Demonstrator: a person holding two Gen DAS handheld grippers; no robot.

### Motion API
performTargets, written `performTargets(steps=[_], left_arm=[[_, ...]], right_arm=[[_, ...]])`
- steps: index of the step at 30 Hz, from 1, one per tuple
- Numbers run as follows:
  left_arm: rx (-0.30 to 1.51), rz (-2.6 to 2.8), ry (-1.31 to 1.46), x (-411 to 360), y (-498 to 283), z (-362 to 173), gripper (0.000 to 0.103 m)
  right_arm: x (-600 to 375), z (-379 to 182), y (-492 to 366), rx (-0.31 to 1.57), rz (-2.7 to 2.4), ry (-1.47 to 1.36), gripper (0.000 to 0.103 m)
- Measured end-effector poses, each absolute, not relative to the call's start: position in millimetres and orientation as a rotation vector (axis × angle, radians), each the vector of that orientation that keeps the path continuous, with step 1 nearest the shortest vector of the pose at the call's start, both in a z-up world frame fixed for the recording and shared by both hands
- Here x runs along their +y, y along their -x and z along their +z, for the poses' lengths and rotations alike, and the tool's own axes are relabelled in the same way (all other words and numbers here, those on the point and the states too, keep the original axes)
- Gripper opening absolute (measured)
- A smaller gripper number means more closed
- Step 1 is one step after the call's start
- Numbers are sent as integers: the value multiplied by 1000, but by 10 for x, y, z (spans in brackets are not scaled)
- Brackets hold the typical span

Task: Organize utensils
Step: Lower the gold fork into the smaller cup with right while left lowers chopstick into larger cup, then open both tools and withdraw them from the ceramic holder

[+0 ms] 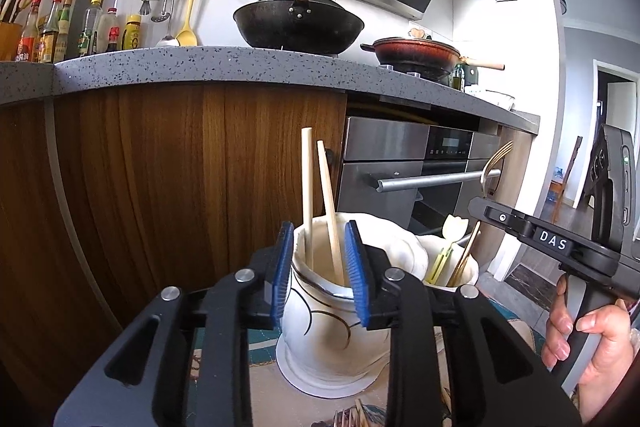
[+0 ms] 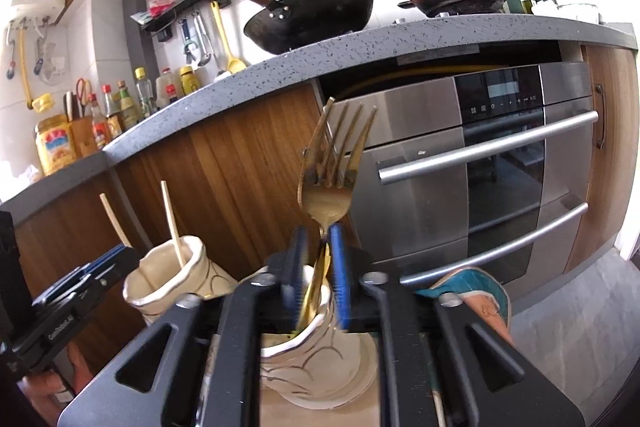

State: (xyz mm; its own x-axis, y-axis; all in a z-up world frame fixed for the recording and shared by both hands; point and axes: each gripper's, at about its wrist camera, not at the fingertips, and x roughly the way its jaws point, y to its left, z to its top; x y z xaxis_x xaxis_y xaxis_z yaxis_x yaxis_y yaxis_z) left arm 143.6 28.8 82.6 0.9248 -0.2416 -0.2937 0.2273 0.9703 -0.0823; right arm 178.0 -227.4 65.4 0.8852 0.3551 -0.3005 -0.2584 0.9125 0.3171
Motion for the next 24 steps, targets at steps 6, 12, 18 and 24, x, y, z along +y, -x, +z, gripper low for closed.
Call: performTargets(steps=[6,12,18,24], left_arm=[[289,-226,44,315,-1348,884,51],[293,-195,47,394,-1176,870,80],[310,-165,63,562,-967,811,95],[357,-133,69,754,-764,627,97]], right_arm=[[-2321,767,-1611,324,299,-258,46],[-2344,827,-1357,345,290,-249,70],[-2231,788,-1096,389,308,-223,81],[-1972,525,-804,491,338,-177,84]])
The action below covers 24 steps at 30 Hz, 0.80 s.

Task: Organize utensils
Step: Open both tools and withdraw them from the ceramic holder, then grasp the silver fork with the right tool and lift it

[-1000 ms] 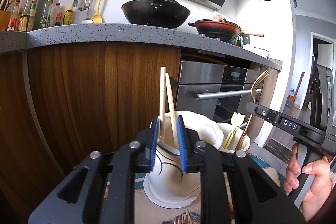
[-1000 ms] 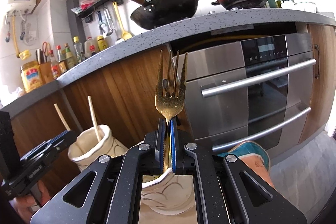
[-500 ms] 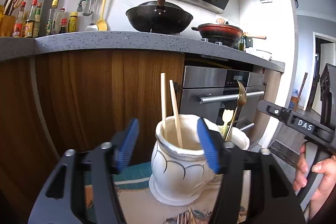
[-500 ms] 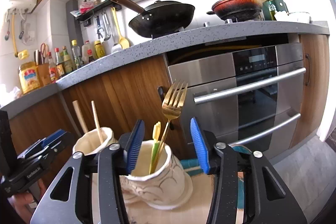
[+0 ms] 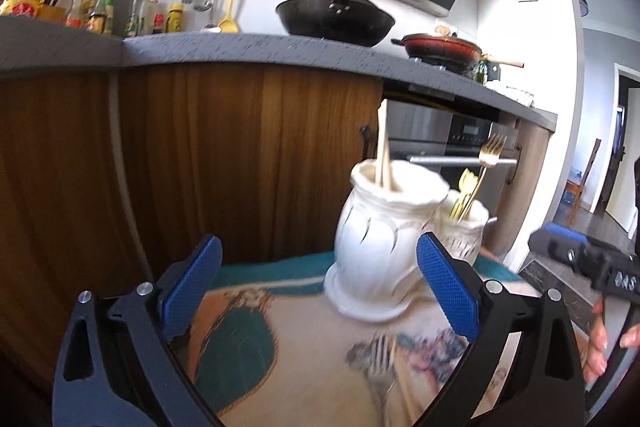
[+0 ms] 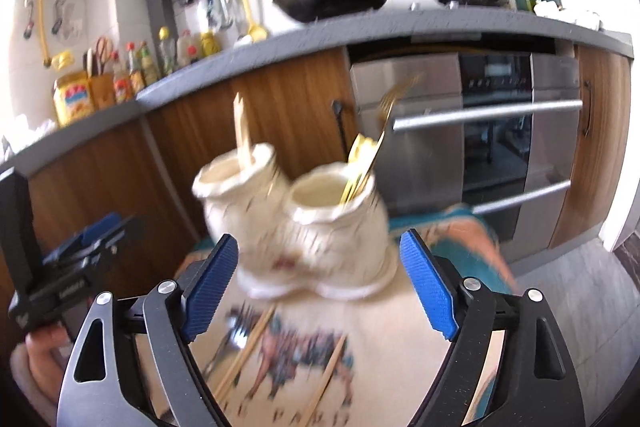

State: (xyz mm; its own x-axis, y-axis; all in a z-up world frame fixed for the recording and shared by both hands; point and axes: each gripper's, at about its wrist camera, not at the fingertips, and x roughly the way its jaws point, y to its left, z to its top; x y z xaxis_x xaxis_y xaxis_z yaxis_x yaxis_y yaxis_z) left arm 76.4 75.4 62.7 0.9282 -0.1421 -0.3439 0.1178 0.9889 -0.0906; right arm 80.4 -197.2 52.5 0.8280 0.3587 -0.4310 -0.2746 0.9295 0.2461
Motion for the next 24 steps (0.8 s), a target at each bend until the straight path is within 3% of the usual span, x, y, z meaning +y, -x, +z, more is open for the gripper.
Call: performTargets(steps=[17,19,21,24], left_arm=[[389,-124,95,980,-773,519,97],[388,-112,110,1022,-781,518,97],[393,-105,127,1070,-797,509,97],[400,-103,153,1124,-810,497,97]], right_arm=[[-1091,51,-403,711,420,-2,87],[-952,44,-386,722,438,29,80],[-837,20,-391,741,444,55,58],[-659,-73,-451,812,455,80,36]])
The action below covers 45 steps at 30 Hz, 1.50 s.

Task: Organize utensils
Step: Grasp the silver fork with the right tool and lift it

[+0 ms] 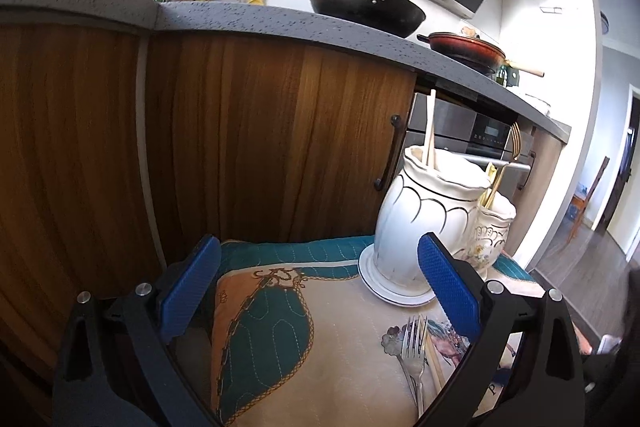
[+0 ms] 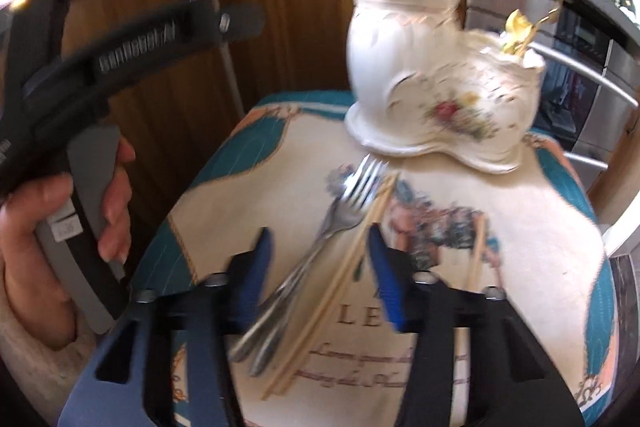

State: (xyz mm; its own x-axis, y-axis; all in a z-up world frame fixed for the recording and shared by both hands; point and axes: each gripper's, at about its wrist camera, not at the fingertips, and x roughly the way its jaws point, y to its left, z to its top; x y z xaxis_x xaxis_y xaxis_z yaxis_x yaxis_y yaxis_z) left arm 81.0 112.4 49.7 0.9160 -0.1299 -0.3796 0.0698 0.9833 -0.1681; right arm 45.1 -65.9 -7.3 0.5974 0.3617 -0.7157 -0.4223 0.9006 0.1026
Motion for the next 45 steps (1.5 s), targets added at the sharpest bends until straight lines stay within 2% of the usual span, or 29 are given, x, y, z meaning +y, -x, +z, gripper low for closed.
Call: performTargets(steps=[3,10,20,37,42,43,45], left_arm=[[402,-104,162,1142,-813,495,97],[403,-106,164,1134,-824,502,97],[400,-108,152,1108,-814,494,97],[400,-109,152,1105,-798,489,97],[448,-185,133,980,-836,469,96],[478,-218,131,922,-848,455,96],[540,-249,107,795,-865,408,87]], right_arm=[[-557,-179,-507,869,454,88,24],[-505,-334,-618,938,400,79,22],[-588,-341,-733,932,385,-28,6],[-1180,112,-397,758,381,-142,6],[-1549,101,-367,775,338,-141,6],[-1633,93,-366,771,324,-143,6],[-1793,80,-379,751,291,-153,6]])
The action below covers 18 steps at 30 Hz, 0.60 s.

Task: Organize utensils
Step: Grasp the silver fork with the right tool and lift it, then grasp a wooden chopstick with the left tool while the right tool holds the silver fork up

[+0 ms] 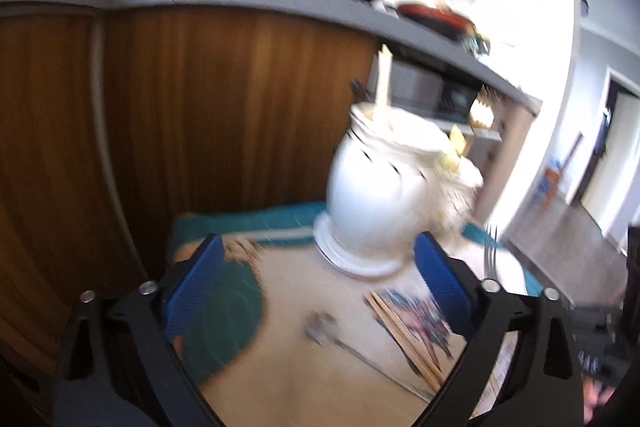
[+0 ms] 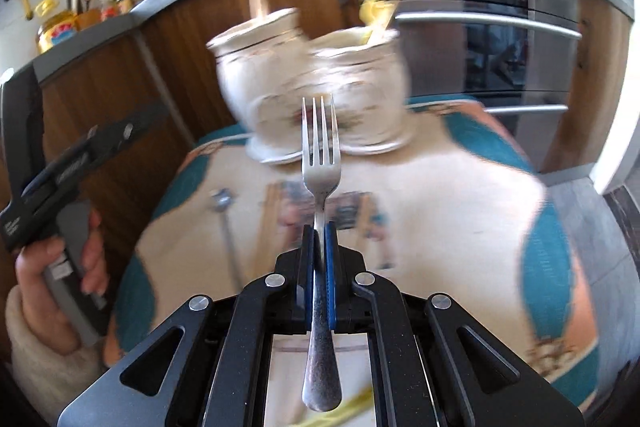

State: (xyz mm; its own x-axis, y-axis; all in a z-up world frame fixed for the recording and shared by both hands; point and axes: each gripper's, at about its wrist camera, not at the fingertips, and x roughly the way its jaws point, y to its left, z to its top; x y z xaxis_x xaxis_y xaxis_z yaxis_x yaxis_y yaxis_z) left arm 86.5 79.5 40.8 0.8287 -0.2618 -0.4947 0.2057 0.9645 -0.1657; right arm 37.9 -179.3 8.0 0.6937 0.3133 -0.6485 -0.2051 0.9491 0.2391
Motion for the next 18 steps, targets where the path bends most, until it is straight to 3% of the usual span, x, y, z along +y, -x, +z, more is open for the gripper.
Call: performTargets(steps=[1,4,6,9,12,18], left_arm=[[571,-258,90,726,-870,382,84],[695,-325,78,512,-876,276,63],[743,-350,84,412,-865,219,41],[798,-336,48,232,-844,122,22],[844,-317,42,104,-840,7,13],[898,-235,-2,-122,-858,-180,12]], right_arm=[[-1889,72,-373,741,277,-159,6],[-2092,16,-409,725,257,-191,6],[-2186,-10,-405,712,251,-203,6],[-2245,-50,-424,700,261,-210,6],[-2270,-82,-431,695,270,-206,6],[-2359,-145,-443,705,312,-231,6]])
